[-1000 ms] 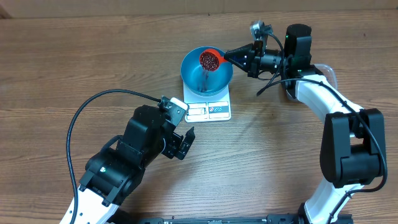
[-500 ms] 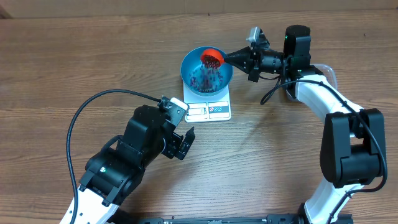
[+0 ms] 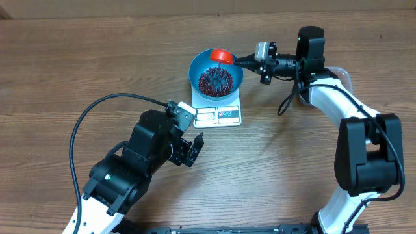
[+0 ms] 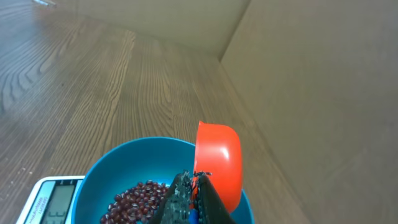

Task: Scoop item into bowl and weigh 150g on scale
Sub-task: 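Tilt the scoop with the right gripper to pour beans into the bowl, then move the empty scoop back right into the bean tub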

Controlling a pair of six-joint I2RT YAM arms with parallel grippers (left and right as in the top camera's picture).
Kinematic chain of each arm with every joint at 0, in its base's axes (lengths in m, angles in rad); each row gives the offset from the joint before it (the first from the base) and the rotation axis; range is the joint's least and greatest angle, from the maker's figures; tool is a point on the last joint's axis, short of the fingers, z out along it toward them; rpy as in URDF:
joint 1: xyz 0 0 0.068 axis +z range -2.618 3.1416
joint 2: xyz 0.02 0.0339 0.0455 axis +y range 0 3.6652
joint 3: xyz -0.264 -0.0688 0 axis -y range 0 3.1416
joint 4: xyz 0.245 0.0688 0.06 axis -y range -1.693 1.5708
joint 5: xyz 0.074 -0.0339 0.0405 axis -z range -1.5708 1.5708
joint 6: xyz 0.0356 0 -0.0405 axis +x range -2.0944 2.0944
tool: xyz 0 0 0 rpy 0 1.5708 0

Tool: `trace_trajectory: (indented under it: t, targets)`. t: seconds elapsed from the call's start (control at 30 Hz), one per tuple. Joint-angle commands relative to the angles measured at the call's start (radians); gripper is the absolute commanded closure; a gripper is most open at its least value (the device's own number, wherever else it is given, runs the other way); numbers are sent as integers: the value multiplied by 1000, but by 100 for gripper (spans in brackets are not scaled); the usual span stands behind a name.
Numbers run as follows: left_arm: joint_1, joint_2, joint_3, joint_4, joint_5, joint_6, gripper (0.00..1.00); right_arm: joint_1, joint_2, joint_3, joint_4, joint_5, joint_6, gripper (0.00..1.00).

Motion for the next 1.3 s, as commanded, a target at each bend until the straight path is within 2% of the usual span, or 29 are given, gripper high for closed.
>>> trace_trajectory:
  t: [0.0,0.2,0.3,0.37,0.5,0.6,0.7,0.83,1.07,1.13,1.27]
  targets:
    - [6,-3,-8,3,-6,20,1,2,4,1,1,-51,-83,96]
    - [6,-3,-8,3,-6,20,1,1,4,1,-55,-98,-79,96]
    - [6,-3,-8,3,-6,20,1,-6,3,1,-42,-202,29,96]
    - [6,-3,-8,3,-6,20,0,-18,3,1,-5,-276,161,96]
    - [6,-3,-8,3,-6,20,0,-41,3,1,129,-262,571,96]
    - [6,-3,-8,3,-6,20,0,-48,-2,1,251,-119,872,96]
    - [6,-3,-8,3,-6,20,0,-48,-24,1,278,23,1027,96]
    - [6,-3,-8,3,-6,20,0,-40,-94,1,204,209,1088,96]
    - [6,-3,-8,3,-6,20,0,-28,-275,3,-69,586,1056,96]
    - [6,-3,-8,3,-6,20,0,-29,-341,23,-225,775,1019,96]
    - [6,-3,-8,3,-6,20,0,-29,-411,85,-475,999,951,96]
